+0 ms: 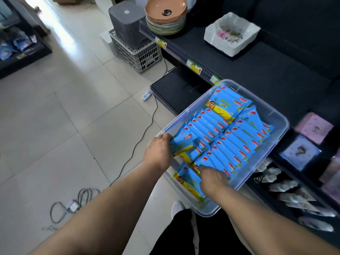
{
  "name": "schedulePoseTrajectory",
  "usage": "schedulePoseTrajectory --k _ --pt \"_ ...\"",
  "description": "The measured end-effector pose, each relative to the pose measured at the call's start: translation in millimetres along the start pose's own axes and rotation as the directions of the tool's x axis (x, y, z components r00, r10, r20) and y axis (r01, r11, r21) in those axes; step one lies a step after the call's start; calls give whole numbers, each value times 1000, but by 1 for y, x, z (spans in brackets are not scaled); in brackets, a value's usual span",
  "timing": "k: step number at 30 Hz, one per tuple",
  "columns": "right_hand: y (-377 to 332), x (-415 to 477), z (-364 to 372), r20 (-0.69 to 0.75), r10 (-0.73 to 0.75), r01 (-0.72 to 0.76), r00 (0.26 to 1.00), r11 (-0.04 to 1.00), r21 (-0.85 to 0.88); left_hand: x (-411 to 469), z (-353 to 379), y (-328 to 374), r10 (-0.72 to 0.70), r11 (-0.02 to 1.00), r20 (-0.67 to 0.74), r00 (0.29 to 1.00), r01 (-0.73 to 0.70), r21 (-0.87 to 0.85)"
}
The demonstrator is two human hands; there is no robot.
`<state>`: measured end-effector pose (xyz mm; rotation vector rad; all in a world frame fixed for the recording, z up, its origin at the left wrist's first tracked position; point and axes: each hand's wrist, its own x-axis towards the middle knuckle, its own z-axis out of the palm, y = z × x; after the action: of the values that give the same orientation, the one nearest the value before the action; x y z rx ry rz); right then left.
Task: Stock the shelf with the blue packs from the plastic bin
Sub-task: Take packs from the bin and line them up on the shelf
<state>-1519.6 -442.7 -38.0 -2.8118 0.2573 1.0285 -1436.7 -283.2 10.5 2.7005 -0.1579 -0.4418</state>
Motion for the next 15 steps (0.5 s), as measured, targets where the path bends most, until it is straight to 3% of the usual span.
schedulePoseTrajectory --k 2,5,8,11,15 --pt "-5 -8 3 -46 -22 25 999 998 66 1 -2 2 -15 1000 10 1000 15 -7" --pt "-3 -20 1 -226 -82 118 971 981 151 2 -7 9 -10 999 3 1000 10 -36" --pt "13 -37 -13 -464 -137 219 875 967 128 5 -13 19 33 998 -11 999 -34 -60" --pt "44 -54 -29 -633 -63 179 772 976 120 5 -15 40 88 992 -17 996 -89 -92" --pt "83 -81 -44 -702 49 122 710 974 191 -1 -17 80 209 973 -3 978 -209 -99"
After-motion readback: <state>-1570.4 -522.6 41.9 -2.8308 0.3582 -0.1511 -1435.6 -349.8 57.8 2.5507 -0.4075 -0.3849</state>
